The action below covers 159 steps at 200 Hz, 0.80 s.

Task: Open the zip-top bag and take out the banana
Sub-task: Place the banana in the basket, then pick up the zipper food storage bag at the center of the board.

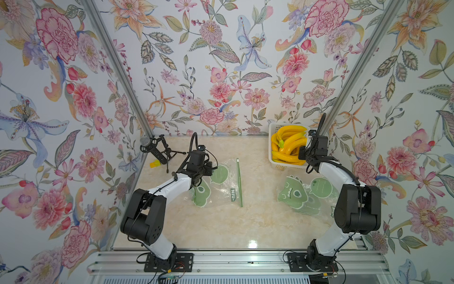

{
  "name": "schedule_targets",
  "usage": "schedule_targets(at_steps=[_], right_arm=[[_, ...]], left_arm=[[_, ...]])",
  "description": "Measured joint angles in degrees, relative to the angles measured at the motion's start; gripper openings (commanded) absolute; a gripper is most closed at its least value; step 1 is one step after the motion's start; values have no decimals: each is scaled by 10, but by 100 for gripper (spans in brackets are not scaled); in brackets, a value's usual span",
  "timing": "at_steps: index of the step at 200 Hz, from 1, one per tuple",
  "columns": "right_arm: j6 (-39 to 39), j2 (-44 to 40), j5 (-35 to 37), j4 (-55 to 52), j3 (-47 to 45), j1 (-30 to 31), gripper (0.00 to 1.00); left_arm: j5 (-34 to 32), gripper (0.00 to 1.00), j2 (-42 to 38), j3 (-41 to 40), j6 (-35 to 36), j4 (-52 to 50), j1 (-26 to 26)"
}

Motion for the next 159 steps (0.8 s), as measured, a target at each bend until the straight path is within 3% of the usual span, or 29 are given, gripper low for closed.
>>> schedule_targets(at_steps=[17,71,119,159], right_arm=[[-3,3,7,-1,1,0,48],[19,-23,22,-13,-4,0,62],[78,-177,43,-47,-58,-4,66],[129,-303,19,-63,-110,-6,66]], left_arm=[[-12,0,-4,5,-13,-5,-24],[-52,0,-58,36,-52,-22,-97],[-88,0,-125,43,-75,-28,-171],[-89,0,-124,98,-115,-18,-247]])
